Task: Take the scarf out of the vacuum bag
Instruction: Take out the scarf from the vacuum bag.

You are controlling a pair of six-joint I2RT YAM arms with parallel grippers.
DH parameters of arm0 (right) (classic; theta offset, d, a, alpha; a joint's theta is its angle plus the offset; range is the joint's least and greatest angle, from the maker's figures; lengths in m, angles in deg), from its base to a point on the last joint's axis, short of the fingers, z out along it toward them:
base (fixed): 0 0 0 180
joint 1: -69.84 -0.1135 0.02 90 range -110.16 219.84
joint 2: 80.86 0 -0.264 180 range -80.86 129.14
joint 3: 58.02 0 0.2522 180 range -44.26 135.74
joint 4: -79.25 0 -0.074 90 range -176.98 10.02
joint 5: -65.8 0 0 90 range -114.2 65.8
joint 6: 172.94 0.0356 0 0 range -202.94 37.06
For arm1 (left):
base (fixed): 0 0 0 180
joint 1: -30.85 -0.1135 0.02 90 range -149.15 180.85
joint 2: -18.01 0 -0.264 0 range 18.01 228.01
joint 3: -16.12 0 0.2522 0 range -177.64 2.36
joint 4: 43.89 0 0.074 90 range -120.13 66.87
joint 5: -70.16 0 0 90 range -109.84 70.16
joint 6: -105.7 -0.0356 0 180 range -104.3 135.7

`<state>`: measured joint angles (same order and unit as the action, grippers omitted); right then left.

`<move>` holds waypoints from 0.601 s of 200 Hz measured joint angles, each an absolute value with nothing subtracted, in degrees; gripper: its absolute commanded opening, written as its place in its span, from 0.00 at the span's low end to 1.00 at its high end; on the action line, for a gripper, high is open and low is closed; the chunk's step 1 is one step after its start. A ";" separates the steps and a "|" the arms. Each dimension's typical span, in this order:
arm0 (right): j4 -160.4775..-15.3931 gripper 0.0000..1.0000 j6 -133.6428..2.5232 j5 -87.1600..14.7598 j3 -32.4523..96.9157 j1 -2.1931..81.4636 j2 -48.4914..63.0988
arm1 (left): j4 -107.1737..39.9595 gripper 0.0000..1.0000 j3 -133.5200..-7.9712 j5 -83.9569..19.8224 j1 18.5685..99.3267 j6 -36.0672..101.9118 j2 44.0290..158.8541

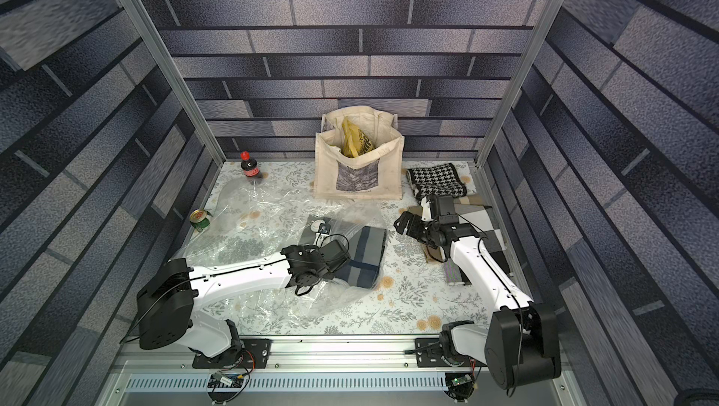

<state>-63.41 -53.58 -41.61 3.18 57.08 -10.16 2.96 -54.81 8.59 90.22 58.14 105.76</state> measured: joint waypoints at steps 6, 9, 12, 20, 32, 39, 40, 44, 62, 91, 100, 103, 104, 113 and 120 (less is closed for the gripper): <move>-64.59 1.00 -53.14 -42.59 2.31 56.34 -10.16 | 3.04 0.00 -55.49 8.67 90.51 58.07 106.02; -65.18 1.00 -52.90 -43.05 1.87 55.97 -10.16 | 3.11 0.00 -55.84 8.70 90.62 58.07 106.19; -65.95 1.00 -52.68 -43.62 1.37 55.55 -10.16 | 3.15 0.00 -56.32 8.70 90.79 58.01 106.46; -67.85 1.00 -51.98 -44.82 0.21 54.48 -10.16 | 3.20 0.00 -57.41 8.70 91.08 57.85 107.18; -70.73 1.00 -50.87 -46.48 -1.47 52.91 -10.01 | 3.15 0.00 -59.09 8.70 91.58 57.61 108.53; -72.18 1.00 -50.19 -47.21 -2.20 52.14 -9.73 | 3.17 0.00 -59.99 8.67 91.88 57.46 109.43; -72.33 1.00 -50.08 -47.29 -2.26 52.06 -9.68 | 3.17 0.00 -60.08 8.70 91.93 57.46 109.54; -73.27 1.00 -49.58 -47.71 -2.65 51.60 -9.44 | 3.26 0.00 -60.62 8.70 92.08 57.37 110.11; -76.48 1.00 -47.59 -48.84 -4.18 49.65 -8.35 | 3.83 0.00 -62.96 8.83 93.13 56.83 112.86; -78.54 1.00 -45.10 -49.22 -6.00 47.07 -7.96 | 4.22 0.00 -65.02 8.94 95.10 56.61 116.10; -79.19 1.00 -44.27 -49.24 -6.54 46.35 -7.96 | 4.24 0.00 -65.34 8.96 95.45 56.63 116.69; -79.35 1.00 -44.14 -49.22 -6.72 46.16 -7.96 | 4.24 0.00 -65.43 8.96 95.56 56.63 116.82; -79.39 1.00 -44.12 -49.24 -6.76 46.11 -7.96 | 4.24 0.00 -65.45 8.96 95.62 56.63 116.90; -79.85 1.00 -43.44 -49.19 -7.46 45.65 -8.04 | 4.24 0.00 -65.54 9.20 95.91 56.76 117.23; -79.98 1.00 -42.85 -49.15 -8.12 45.35 -8.24 | 4.33 0.00 -65.54 9.46 96.04 56.96 117.41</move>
<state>-79.98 -42.85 -49.15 -8.12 45.35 -8.24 4.33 -65.54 9.46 96.04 56.96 117.41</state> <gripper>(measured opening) 0.999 0.041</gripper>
